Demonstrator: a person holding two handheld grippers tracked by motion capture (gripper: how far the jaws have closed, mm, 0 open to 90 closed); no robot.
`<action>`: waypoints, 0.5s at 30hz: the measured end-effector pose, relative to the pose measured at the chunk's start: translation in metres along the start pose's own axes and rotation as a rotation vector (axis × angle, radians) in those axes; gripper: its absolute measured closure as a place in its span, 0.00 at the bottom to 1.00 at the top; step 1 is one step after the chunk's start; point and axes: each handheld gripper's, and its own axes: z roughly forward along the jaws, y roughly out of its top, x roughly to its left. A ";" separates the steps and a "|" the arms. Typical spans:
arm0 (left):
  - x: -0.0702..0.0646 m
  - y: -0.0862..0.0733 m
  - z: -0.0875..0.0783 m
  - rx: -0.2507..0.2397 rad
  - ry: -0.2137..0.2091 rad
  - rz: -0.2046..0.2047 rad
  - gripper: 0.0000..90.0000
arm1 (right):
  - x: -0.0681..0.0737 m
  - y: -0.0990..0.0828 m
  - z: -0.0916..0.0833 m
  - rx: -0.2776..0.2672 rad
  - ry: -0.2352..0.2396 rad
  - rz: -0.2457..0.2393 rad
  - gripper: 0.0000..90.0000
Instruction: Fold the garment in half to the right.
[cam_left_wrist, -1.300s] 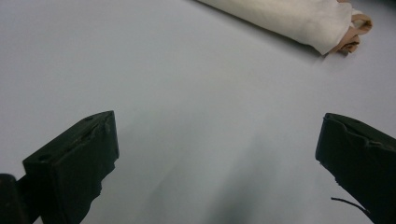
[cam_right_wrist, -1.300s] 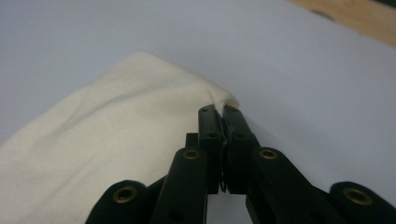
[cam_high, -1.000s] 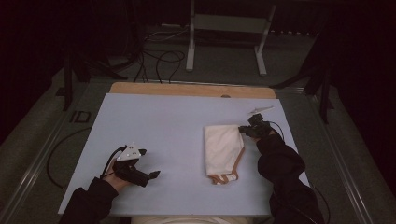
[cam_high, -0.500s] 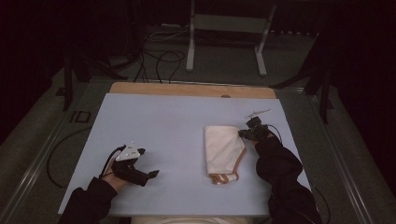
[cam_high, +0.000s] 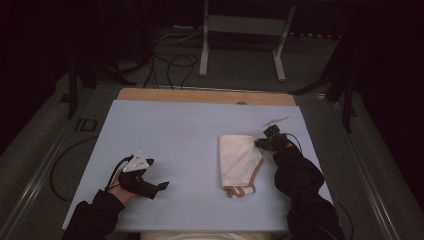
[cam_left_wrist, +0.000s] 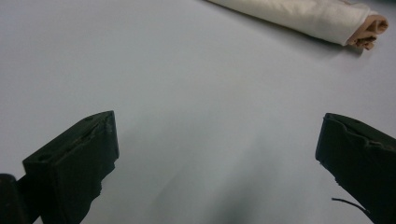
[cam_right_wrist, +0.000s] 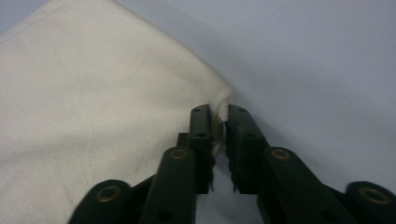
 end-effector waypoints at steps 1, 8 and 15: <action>0.000 0.000 0.000 0.000 0.000 0.000 0.00 | 0.000 0.000 0.000 0.000 0.000 0.000 0.87; 0.000 0.000 -0.001 -0.001 0.000 -0.006 0.00 | 0.004 0.008 -0.008 -0.016 0.000 -0.017 0.66; 0.001 0.000 -0.001 -0.003 -0.002 -0.003 0.00 | 0.005 0.013 -0.012 -0.042 0.010 -0.010 0.48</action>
